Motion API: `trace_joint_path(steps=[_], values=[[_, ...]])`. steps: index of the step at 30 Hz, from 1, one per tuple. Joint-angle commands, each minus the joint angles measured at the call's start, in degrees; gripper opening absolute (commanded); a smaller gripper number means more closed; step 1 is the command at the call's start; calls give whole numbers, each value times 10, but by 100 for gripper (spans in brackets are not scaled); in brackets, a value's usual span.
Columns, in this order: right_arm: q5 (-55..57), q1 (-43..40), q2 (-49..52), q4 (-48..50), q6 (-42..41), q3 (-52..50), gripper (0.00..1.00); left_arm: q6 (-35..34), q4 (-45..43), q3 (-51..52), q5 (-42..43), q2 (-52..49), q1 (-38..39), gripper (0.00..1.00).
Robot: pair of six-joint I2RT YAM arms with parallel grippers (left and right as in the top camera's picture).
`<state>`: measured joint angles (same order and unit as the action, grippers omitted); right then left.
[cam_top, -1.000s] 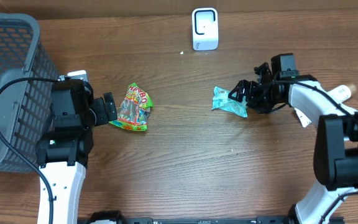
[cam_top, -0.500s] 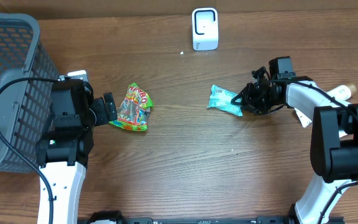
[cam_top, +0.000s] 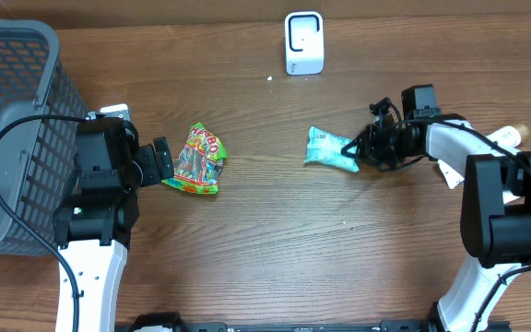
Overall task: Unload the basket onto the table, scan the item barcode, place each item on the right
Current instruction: 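Lift the mint-green tissue pack with the right gripper toward the scanner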
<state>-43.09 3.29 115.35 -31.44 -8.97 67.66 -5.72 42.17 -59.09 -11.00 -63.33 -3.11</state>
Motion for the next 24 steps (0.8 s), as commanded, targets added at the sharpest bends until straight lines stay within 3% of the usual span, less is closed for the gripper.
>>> trace_joint_path(steps=[1,10,24], values=[[-37,-4,-49,-38,100,28,4,8,-2,-2,-5,3,-2,100],[-52,-1,-156,-237,315,129,4,8,-2,-2,-5,3,-2,100],[-53,19,-196,-298,313,214,4,8,-2,-2,-5,3,-2,100]])
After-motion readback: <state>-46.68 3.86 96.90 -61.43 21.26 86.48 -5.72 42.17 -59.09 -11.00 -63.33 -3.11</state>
